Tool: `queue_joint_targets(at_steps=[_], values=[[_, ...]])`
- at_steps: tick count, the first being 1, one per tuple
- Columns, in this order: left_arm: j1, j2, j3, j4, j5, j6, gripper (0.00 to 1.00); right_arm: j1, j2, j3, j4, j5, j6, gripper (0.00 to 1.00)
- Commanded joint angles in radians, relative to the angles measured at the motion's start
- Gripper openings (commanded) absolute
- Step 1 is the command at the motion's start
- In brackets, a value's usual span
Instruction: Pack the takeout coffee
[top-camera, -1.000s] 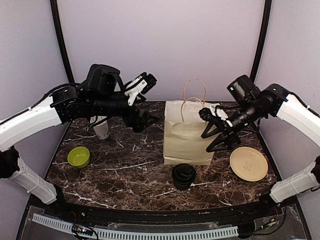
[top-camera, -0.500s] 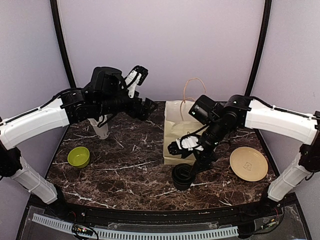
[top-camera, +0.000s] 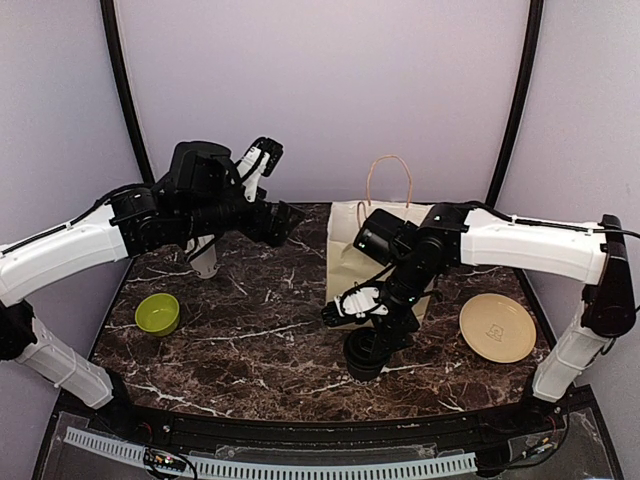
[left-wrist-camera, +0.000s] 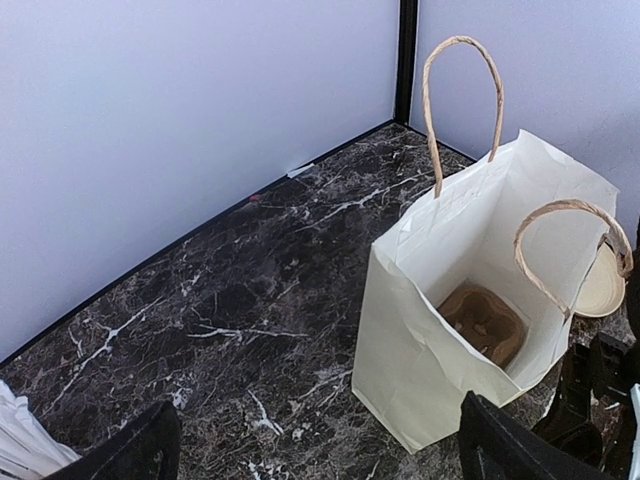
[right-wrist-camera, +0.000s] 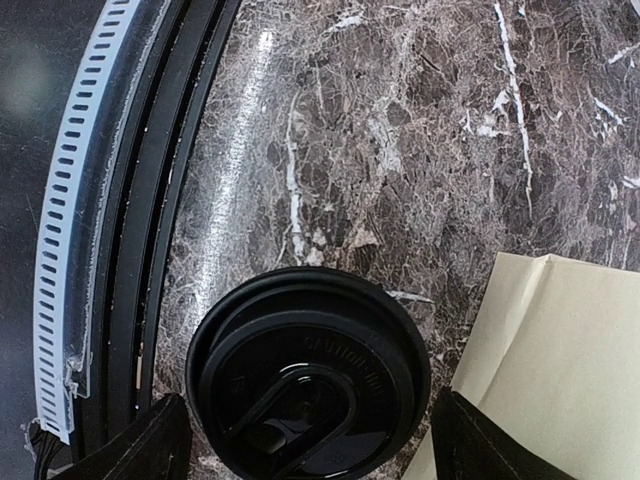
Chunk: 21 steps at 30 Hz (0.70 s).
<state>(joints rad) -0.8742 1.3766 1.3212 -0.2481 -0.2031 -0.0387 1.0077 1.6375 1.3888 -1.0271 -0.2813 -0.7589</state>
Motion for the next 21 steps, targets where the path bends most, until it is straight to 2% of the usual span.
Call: queue_joint_targets(at_steps=[1,8,13,21], values=[[0.011,-0.035,-0.017,0.018,-0.008,-0.003,0.99,0.02,0.008,0.034,-0.009,0.013,-0.003,0.82],[0.016,-0.037,-0.024,0.024,0.007,-0.01,0.99,0.035,0.003,0.053,-0.061,-0.011,-0.022,0.83],[0.017,-0.038,-0.026,0.023,0.012,-0.012,0.99,0.044,0.013,0.033,-0.046,0.03,-0.018,0.85],[0.019,-0.037,-0.029,0.018,0.013,-0.014,0.99,0.054,0.029,0.025,-0.003,0.074,0.004,0.77]])
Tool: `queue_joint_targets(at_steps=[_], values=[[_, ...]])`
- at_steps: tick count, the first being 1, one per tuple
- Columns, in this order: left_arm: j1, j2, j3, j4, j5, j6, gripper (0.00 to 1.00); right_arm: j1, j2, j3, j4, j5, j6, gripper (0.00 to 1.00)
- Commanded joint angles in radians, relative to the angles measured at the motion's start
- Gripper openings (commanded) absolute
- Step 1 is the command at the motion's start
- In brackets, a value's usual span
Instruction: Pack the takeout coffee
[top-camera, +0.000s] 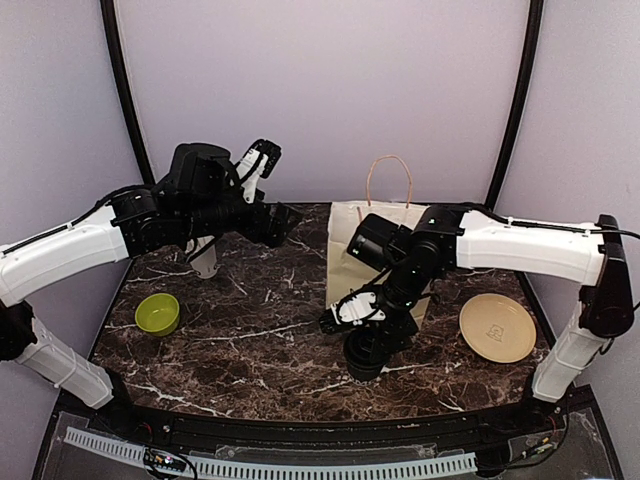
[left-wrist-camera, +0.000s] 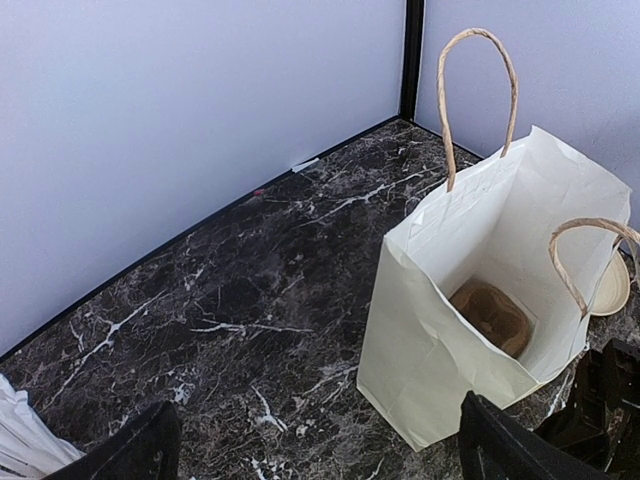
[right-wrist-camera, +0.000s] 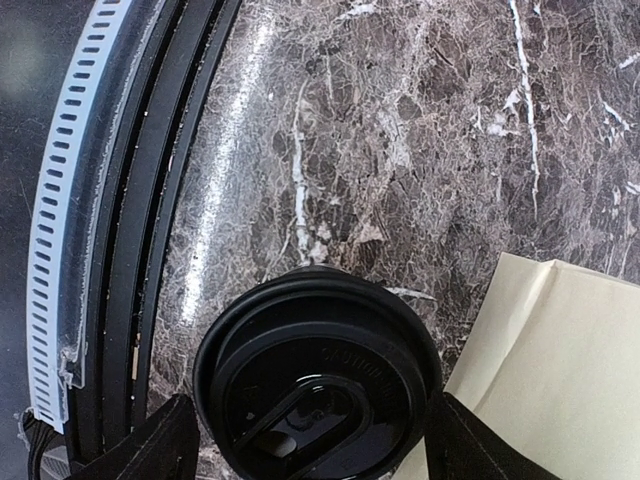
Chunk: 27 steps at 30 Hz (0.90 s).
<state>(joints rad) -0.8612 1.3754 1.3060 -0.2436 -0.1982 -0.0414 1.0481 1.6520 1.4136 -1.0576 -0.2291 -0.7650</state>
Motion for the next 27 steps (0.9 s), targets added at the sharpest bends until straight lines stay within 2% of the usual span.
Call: queue_joint_targets(at_steps=[1,10,13,18,27], values=[[0.007,-0.036,-0.013,0.014,0.011,-0.012,0.99,0.015,0.017,-0.001,0.026,0.024,0.01,0.77],[0.01,-0.024,-0.008,0.013,0.021,-0.012,0.99,0.032,0.019,-0.036,0.039,0.058,0.008,0.74],[0.01,-0.016,-0.004,0.012,0.02,-0.01,0.99,0.038,0.015,-0.043,0.031,0.06,0.006,0.81],[0.011,-0.01,0.002,0.011,0.036,-0.017,0.99,0.041,0.005,-0.05,0.039,0.064,0.004,0.82],[0.012,0.013,0.024,0.008,0.043,-0.013,0.99,0.041,-0.012,-0.019,0.01,0.077,0.008,0.64]])
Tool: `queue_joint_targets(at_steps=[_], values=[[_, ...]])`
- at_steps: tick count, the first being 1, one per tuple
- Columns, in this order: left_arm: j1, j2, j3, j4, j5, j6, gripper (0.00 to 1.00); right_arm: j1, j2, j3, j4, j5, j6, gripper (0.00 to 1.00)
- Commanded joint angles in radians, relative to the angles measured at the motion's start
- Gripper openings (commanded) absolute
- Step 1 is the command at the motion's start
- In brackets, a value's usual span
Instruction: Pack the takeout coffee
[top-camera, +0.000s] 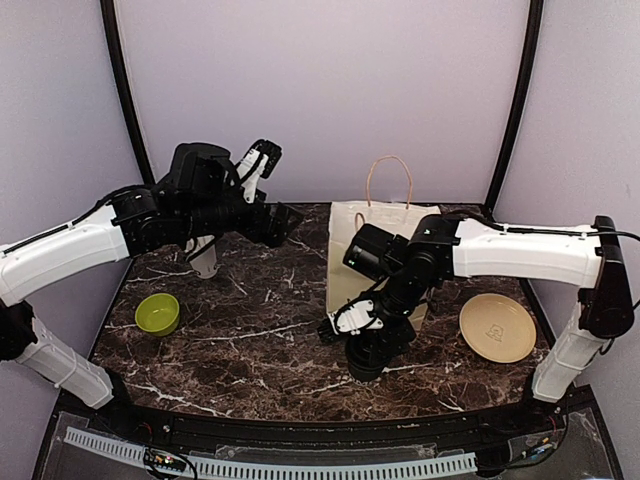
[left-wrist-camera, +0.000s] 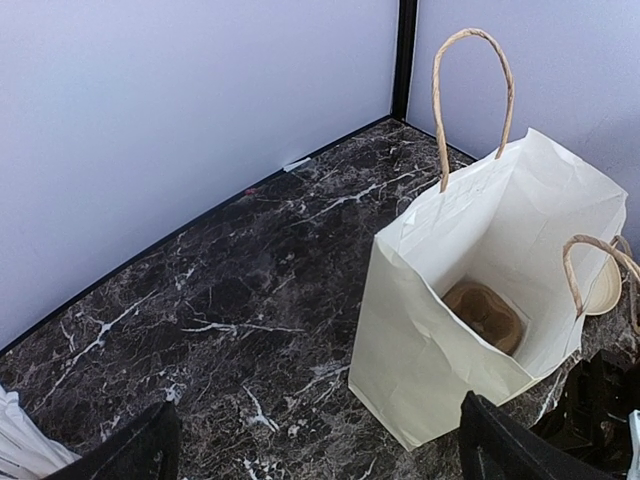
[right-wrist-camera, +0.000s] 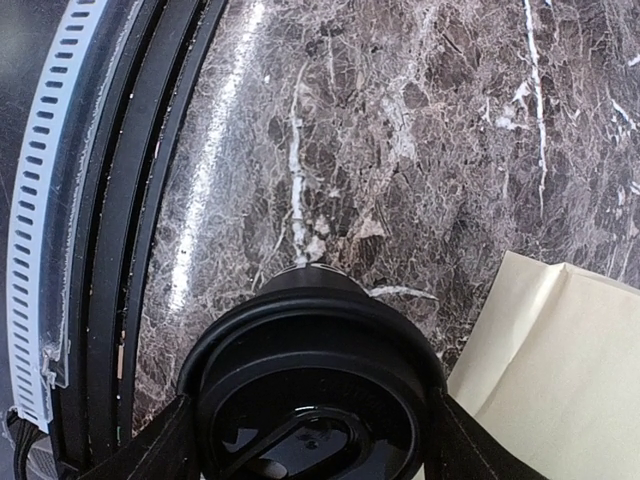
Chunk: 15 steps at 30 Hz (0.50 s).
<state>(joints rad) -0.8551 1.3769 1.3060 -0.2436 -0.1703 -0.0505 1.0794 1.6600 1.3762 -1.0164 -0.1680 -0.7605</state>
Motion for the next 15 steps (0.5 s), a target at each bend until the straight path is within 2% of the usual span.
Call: queue_joint_targets(at_steps=[1,9,15], values=[[0.006,0.016,0.042,0.004,0.019,0.004,0.99,0.008,-0.03,0.033,-0.05,0.011,0.006,0.63],[0.015,0.185,0.303,-0.038,0.14,0.114,0.99,-0.019,-0.193,0.023,-0.133,-0.099,0.0,0.61],[0.053,0.42,0.635,-0.115,0.374,0.169,0.99,-0.127,-0.346,-0.09,-0.154,-0.19,-0.001,0.61]])
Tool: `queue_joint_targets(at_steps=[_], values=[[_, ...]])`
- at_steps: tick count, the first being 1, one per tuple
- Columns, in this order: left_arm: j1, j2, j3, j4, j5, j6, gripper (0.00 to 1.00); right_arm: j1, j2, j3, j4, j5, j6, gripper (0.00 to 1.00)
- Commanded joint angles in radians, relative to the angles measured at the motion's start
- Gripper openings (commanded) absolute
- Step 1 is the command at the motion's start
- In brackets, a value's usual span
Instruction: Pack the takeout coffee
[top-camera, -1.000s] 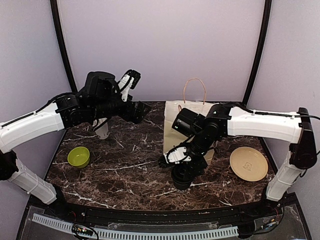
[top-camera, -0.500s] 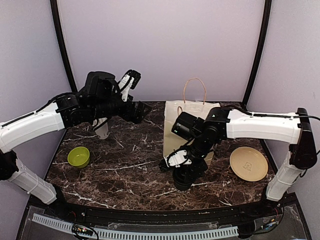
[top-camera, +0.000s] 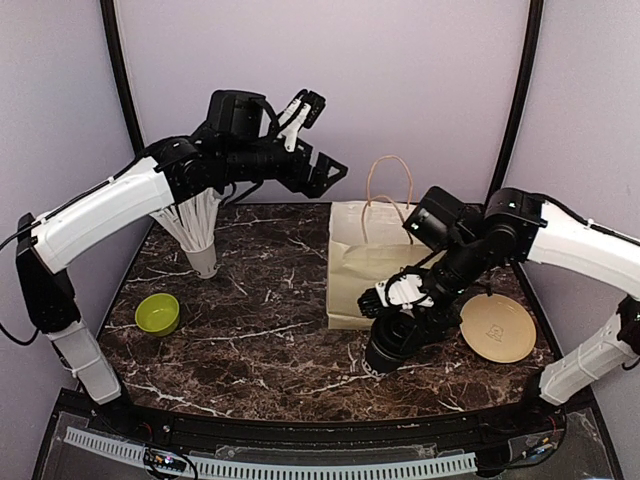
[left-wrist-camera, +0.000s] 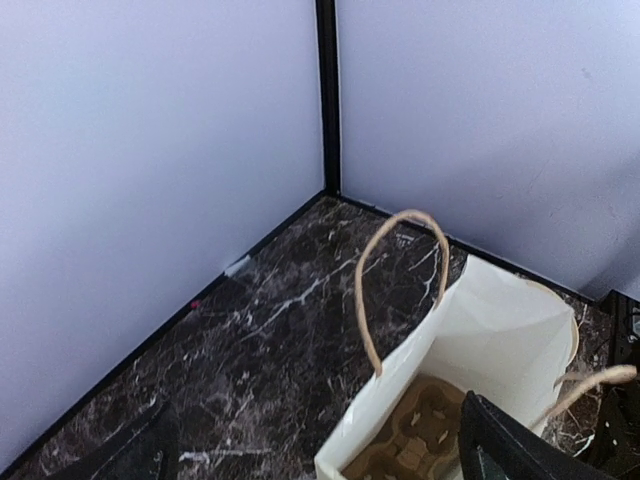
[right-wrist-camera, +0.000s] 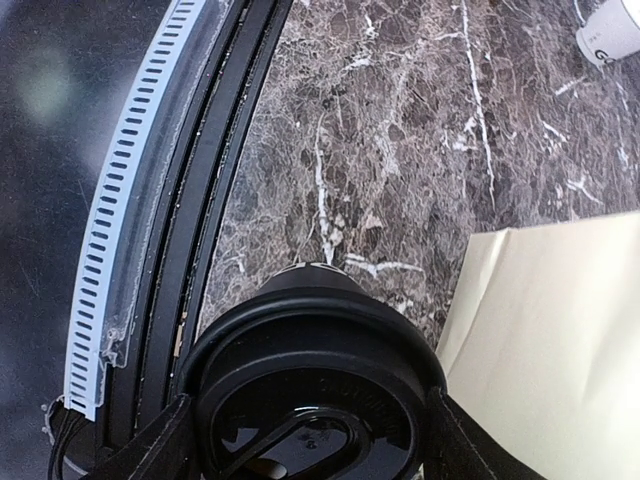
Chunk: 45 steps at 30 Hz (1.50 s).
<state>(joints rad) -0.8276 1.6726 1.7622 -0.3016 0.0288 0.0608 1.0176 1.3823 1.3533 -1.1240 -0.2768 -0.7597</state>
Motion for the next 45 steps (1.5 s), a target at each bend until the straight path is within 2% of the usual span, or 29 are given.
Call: queue_joint_targets(at_steps=[1,6,10,15,19,20,22,24,27,36,45], values=[[0.03,0.185,0.214,-0.081,0.233,0.061,0.99,-0.085,-0.089,-0.083,-0.053,-0.093,-0.003,0.61],[0.034,0.378,0.467,-0.133,0.396,0.057,0.98,-0.19,-0.197,-0.156,-0.064,-0.109,-0.01,0.61],[0.033,0.472,0.543,-0.09,0.467,0.029,0.94,-0.266,-0.251,-0.193,-0.06,-0.099,-0.007,0.61],[0.039,0.493,0.545,-0.005,0.518,-0.018,0.72,-0.37,-0.288,-0.19,-0.049,-0.096,-0.01,0.6],[0.054,0.489,0.576,0.015,0.576,-0.039,0.44,-0.467,-0.274,-0.148,-0.066,-0.113,-0.03,0.58],[0.057,0.483,0.578,0.017,0.59,-0.038,0.31,-0.493,-0.266,-0.131,-0.075,-0.117,-0.041,0.58],[0.061,0.473,0.579,0.013,0.598,-0.034,0.2,-0.548,-0.248,-0.099,-0.094,-0.12,-0.072,0.58],[0.064,0.463,0.579,-0.001,0.607,-0.029,0.16,-0.605,-0.227,-0.067,-0.11,-0.118,-0.104,0.57],[0.065,0.437,0.566,-0.03,0.619,-0.013,0.02,-0.677,-0.195,-0.011,-0.127,-0.11,-0.137,0.57],[0.065,0.252,0.348,0.028,0.523,0.068,0.0,-0.709,-0.108,0.204,-0.099,-0.087,-0.099,0.55],[0.065,0.184,0.22,0.056,0.557,0.058,0.0,-0.706,-0.07,0.367,-0.092,-0.159,-0.078,0.56]])
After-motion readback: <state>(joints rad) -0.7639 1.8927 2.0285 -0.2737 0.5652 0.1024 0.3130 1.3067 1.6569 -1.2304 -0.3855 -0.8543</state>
